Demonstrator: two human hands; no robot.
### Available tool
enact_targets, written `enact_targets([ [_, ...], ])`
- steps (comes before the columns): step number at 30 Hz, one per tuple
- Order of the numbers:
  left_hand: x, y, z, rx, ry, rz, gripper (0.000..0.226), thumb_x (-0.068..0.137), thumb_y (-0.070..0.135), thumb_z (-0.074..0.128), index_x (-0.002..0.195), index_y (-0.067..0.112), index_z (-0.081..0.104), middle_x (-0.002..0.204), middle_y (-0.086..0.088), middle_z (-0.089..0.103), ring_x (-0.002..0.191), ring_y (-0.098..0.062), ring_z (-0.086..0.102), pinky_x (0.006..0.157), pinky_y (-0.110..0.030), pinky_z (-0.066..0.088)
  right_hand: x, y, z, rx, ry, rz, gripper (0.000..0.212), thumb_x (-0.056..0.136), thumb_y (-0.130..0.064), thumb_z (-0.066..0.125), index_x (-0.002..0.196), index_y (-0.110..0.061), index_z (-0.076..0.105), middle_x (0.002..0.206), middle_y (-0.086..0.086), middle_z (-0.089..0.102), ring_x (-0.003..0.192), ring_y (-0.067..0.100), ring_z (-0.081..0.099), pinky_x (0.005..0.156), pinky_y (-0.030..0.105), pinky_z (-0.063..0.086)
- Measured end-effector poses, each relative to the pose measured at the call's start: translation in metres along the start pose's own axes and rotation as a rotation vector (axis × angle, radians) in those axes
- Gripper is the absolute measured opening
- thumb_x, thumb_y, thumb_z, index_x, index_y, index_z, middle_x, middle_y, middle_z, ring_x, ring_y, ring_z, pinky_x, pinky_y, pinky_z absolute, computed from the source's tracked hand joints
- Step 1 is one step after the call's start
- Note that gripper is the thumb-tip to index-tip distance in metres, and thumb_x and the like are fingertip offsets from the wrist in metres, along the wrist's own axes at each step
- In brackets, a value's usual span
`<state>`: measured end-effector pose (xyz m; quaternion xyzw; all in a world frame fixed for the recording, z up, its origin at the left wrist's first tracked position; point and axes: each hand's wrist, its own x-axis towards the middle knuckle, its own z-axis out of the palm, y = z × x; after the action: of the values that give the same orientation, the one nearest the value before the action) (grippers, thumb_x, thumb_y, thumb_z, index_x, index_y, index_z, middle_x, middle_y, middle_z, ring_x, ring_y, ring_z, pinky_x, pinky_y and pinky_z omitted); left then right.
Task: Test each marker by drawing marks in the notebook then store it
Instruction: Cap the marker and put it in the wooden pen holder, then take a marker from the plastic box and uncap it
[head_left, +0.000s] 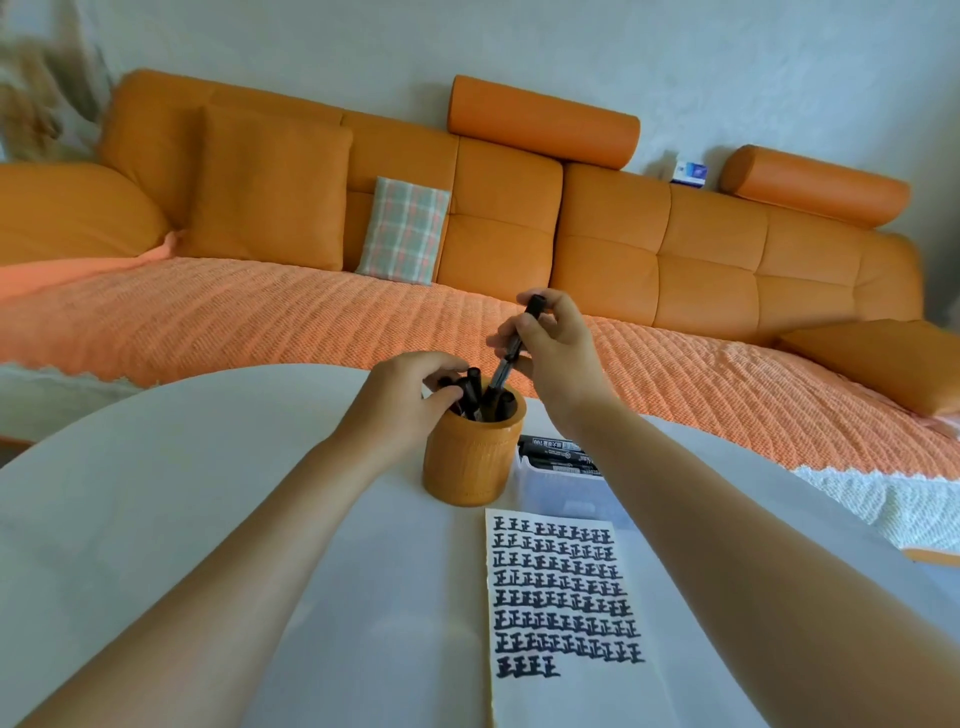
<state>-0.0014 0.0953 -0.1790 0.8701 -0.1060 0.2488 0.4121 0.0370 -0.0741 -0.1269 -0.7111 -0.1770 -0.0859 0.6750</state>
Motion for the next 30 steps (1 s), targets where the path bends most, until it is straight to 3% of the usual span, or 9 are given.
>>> enact_targets([
  [6, 0.002, 0.007, 0.001, -0.111, 0.024, -0.048, 0.036, 0.086, 0.008, 0.069, 0.118, 0.024, 0.067, 0.106, 0.013, 0.067, 0.091, 0.008, 0.057, 0.072, 0.002, 0.040, -0.016, 0.019, -0.007, -0.393, -0.083, 0.107, 0.012, 0.096, -0.020, 0.062, 0.103, -0.017, 0.072, 0.094, 0.001, 0.075, 0.087, 0.013, 0.069, 0.069, 0.016, 0.054],
  [11, -0.002, 0.008, 0.012, -0.034, 0.004, 0.016, 0.036, 0.089, 0.005, 0.064, 0.120, 0.022, 0.066, 0.119, 0.008, 0.064, 0.105, -0.004, 0.057, 0.085, -0.005, 0.040, -0.025, 0.013, -0.023, -0.568, -0.190, 0.095, 0.029, 0.100, -0.022, 0.050, 0.095, -0.002, 0.070, 0.087, 0.016, 0.068, 0.077, 0.023, 0.062, 0.073, 0.041, 0.049],
  [13, -0.003, 0.008, 0.013, -0.003, 0.000, 0.043, 0.036, 0.089, 0.005, 0.064, 0.121, 0.021, 0.066, 0.121, 0.005, 0.064, 0.110, -0.007, 0.056, 0.093, -0.013, 0.041, -0.030, 0.008, -0.027, -0.572, -0.287, 0.102, 0.021, 0.094, -0.008, 0.049, 0.093, -0.013, 0.070, 0.083, -0.001, 0.065, 0.073, 0.006, 0.058, 0.068, 0.026, 0.047],
  [15, -0.005, 0.010, 0.011, -0.028, 0.013, 0.048, 0.036, 0.091, 0.005, 0.061, 0.123, 0.021, 0.065, 0.122, 0.007, 0.064, 0.112, -0.005, 0.056, 0.097, -0.018, 0.044, -0.033, 0.006, -0.027, -0.698, -0.347, 0.071, 0.033, 0.089, -0.005, 0.052, 0.106, -0.028, 0.069, 0.099, -0.005, 0.066, 0.084, 0.007, 0.058, 0.071, 0.021, 0.045],
  [18, -0.010, 0.012, 0.010, -0.092, 0.011, 0.048, 0.035, 0.096, 0.012, 0.053, 0.128, 0.023, 0.061, 0.124, 0.010, 0.062, 0.116, -0.001, 0.054, 0.098, -0.013, 0.041, -0.031, 0.008, -0.020, -0.870, -0.373, -0.005, 0.024, 0.091, -0.018, 0.060, 0.111, -0.026, 0.070, 0.099, -0.003, 0.066, 0.077, 0.008, 0.056, 0.063, 0.023, 0.044],
  [21, -0.015, 0.012, 0.011, -0.086, 0.015, 0.076, 0.038, 0.093, 0.025, 0.061, 0.131, 0.023, 0.059, 0.127, 0.013, 0.058, 0.117, 0.001, 0.050, 0.095, -0.009, 0.036, -0.027, 0.007, -0.013, -0.878, -0.347, -0.035, 0.017, 0.094, -0.027, 0.063, 0.103, -0.018, 0.074, 0.090, 0.000, 0.069, 0.077, 0.015, 0.061, 0.065, 0.032, 0.047],
  [24, -0.016, 0.007, 0.011, 0.002, 0.020, 0.160, 0.039, 0.089, 0.023, 0.067, 0.128, 0.020, 0.061, 0.124, 0.009, 0.060, 0.114, -0.004, 0.053, 0.095, -0.009, 0.039, -0.025, 0.006, -0.010, -0.827, -0.357, -0.048, 0.018, 0.092, -0.024, 0.066, 0.107, -0.027, 0.075, 0.076, -0.015, 0.066, 0.061, 0.000, 0.057, 0.052, 0.016, 0.039],
  [27, -0.018, 0.003, 0.010, 0.097, 0.013, 0.217, 0.036, 0.092, 0.023, 0.062, 0.128, 0.020, 0.060, 0.125, 0.008, 0.060, 0.115, -0.009, 0.053, 0.098, -0.023, 0.044, -0.026, 0.006, -0.014, -0.927, -0.447, -0.048, 0.020, 0.093, -0.024, 0.059, 0.107, -0.028, 0.072, 0.090, -0.002, 0.064, 0.077, 0.017, 0.060, 0.065, 0.033, 0.047],
  [30, -0.020, 0.005, 0.008, 0.174, -0.001, 0.214, 0.044, 0.095, 0.032, 0.057, 0.137, 0.023, 0.052, 0.136, 0.009, 0.053, 0.125, -0.010, 0.046, 0.103, -0.030, 0.042, -0.026, 0.006, -0.027, -0.877, -0.407, -0.043, 0.035, 0.095, -0.019, 0.054, 0.127, -0.031, 0.062, 0.106, -0.004, 0.059, 0.090, 0.014, 0.056, 0.073, 0.026, 0.047],
])
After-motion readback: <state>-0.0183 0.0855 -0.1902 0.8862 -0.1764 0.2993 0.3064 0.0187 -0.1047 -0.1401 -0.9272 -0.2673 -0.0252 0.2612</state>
